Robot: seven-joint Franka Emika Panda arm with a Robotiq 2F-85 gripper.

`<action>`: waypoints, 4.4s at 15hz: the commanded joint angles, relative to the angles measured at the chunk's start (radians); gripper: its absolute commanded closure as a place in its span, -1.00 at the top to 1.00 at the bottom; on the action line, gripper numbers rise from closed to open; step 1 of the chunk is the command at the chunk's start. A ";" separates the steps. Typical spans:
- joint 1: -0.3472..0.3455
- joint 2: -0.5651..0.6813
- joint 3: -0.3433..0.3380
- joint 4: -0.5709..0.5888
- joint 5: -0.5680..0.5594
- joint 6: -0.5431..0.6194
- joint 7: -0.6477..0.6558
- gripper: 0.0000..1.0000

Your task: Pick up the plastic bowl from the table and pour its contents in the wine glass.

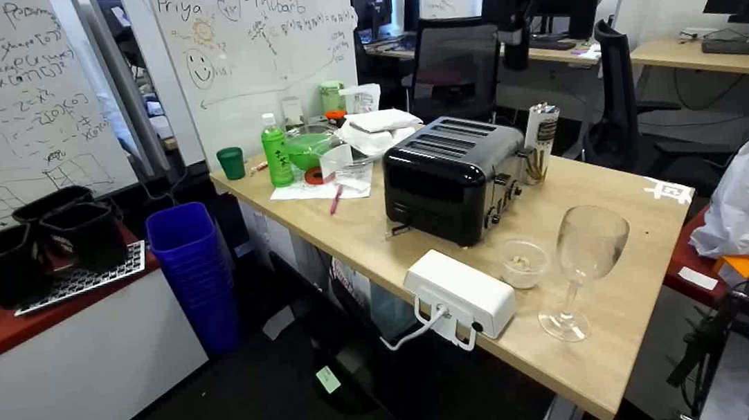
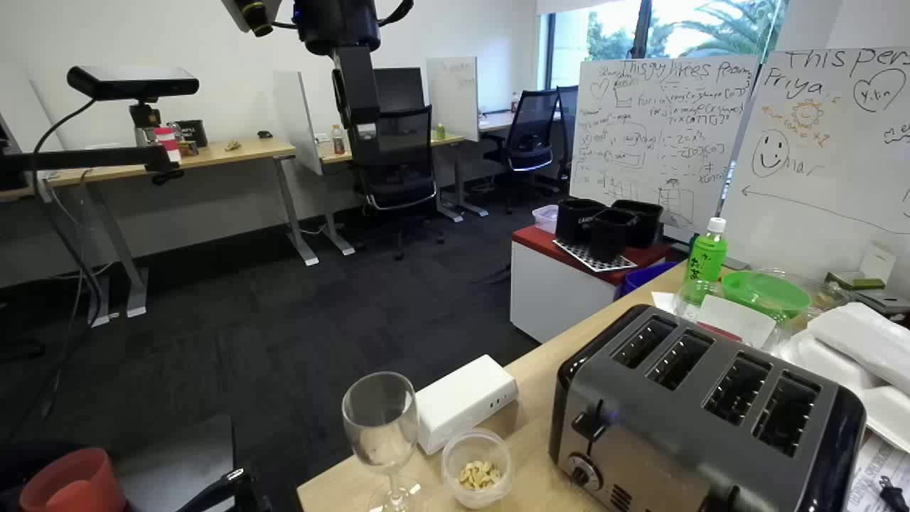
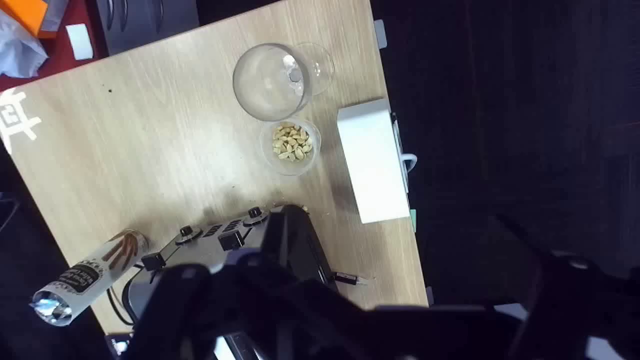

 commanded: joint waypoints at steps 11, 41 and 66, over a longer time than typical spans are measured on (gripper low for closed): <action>0.026 -0.010 -0.157 -0.080 0.131 0.121 -0.069 1.00; -0.082 0.244 -0.368 -0.228 0.316 0.352 -0.051 1.00; -0.143 0.453 -0.458 -0.168 0.523 0.387 -0.191 1.00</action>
